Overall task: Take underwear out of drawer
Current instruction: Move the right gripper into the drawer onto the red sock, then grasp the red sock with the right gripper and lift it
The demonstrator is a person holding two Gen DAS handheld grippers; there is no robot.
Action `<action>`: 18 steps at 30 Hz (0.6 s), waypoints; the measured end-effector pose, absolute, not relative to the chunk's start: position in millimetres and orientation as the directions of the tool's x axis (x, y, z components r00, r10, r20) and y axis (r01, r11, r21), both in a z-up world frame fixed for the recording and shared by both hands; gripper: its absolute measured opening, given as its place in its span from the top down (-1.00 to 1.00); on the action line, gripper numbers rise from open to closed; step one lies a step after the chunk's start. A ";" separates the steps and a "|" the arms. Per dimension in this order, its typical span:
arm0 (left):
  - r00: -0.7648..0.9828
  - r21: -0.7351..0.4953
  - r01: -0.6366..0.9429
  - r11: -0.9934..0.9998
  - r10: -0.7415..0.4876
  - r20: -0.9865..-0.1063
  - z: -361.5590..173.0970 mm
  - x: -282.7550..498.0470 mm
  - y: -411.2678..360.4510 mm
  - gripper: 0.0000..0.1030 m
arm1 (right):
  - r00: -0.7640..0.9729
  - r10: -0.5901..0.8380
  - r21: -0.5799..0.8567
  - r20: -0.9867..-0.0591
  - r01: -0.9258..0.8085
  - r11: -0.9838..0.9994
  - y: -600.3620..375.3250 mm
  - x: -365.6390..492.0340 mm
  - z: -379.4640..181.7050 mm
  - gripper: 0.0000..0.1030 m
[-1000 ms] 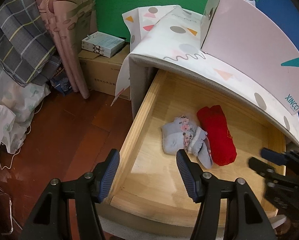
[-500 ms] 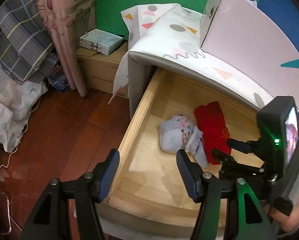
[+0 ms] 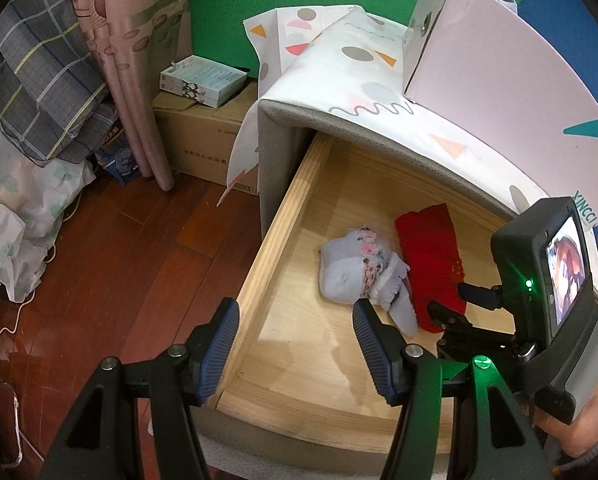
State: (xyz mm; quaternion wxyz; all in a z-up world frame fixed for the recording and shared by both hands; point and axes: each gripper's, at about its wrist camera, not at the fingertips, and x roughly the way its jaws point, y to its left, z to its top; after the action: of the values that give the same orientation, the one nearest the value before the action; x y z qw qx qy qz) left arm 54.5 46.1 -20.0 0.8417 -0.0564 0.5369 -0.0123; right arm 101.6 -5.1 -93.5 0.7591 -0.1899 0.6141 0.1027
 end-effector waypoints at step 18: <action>0.419 -0.108 -0.039 0.993 -0.082 -0.904 -20.3 53.4 46.0 -0.18 | 0.156 -0.111 -0.161 -0.981 -0.356 0.920 -28.1 88.4 -102.9 0.37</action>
State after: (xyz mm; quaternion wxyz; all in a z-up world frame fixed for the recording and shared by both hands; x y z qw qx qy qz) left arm 53.4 46.0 -20.3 0.8405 -0.0563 0.5387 -0.0126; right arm 88.4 -28.1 -102.9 0.7384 -0.1814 0.6442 0.0830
